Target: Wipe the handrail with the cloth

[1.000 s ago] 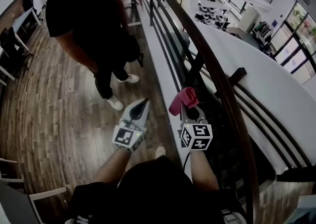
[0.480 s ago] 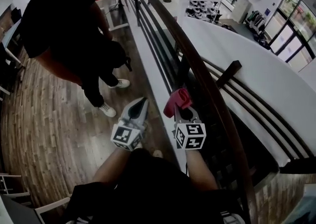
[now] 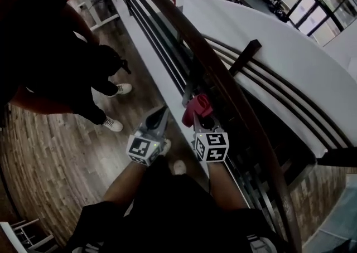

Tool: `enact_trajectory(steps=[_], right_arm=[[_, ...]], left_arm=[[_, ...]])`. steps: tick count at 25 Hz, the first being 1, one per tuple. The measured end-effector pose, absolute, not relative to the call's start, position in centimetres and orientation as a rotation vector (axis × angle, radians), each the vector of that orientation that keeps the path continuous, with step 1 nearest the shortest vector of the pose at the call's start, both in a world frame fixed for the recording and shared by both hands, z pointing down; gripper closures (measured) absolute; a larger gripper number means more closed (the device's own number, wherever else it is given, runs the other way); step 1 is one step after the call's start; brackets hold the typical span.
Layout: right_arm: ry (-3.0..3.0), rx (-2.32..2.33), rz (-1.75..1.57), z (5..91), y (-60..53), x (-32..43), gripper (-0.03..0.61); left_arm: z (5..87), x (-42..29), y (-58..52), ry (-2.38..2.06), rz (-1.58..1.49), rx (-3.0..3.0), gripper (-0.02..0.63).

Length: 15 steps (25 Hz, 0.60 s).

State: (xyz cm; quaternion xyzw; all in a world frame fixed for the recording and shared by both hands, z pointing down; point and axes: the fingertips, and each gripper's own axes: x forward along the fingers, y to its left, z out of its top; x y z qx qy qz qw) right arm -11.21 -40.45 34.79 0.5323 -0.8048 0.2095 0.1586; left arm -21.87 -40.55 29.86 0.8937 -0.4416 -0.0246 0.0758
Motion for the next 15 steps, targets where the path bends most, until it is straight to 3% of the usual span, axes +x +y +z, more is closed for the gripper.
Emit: enact_trajectory(steps=[15], right_arm=[[-2.009, 1.848, 0.776, 40.1, -47.1, -8.0, 0.537]], left_arm=[[36.3, -20.1, -47.5, -0.960, 0.126, 2.719, 0.615]])
